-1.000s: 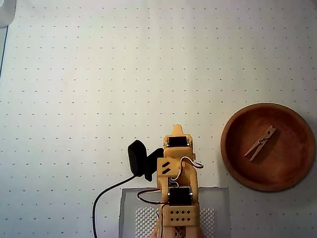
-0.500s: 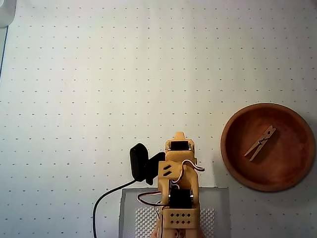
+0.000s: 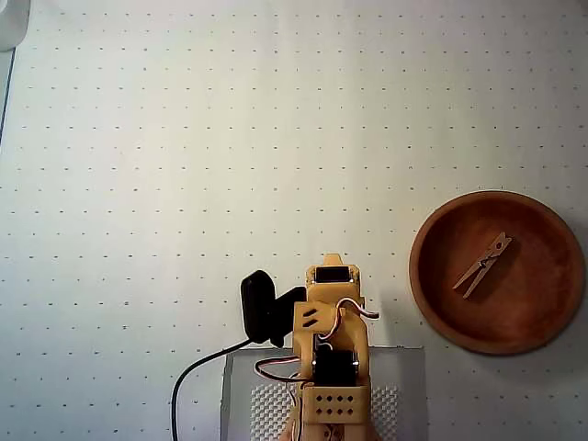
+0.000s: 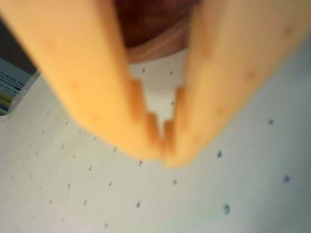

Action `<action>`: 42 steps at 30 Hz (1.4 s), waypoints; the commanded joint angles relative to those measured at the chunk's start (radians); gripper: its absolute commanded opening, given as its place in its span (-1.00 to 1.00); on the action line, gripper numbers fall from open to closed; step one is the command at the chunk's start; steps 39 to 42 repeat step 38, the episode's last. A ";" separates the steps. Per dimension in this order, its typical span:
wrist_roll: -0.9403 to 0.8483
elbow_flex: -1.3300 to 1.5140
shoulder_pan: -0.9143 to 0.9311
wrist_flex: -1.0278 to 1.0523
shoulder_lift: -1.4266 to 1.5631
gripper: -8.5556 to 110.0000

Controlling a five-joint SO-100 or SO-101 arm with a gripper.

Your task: Grasp a clothespin and put it in the bowl.

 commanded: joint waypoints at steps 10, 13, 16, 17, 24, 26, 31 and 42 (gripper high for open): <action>0.006 -0.023 -0.006 0.006 0.015 -0.91; 0.005 -0.023 -0.008 0.005 0.012 -0.91; 0.003 -0.023 -0.008 0.003 0.012 -0.91; 0.003 -0.023 -0.008 0.003 0.012 -0.91; 0.003 -0.023 -0.008 0.003 0.012 -0.91; 0.003 -0.023 -0.008 0.003 0.011 -0.91; 0.003 -0.023 -0.008 0.003 0.011 -0.91; 0.003 -0.023 -0.008 0.003 0.011 -0.91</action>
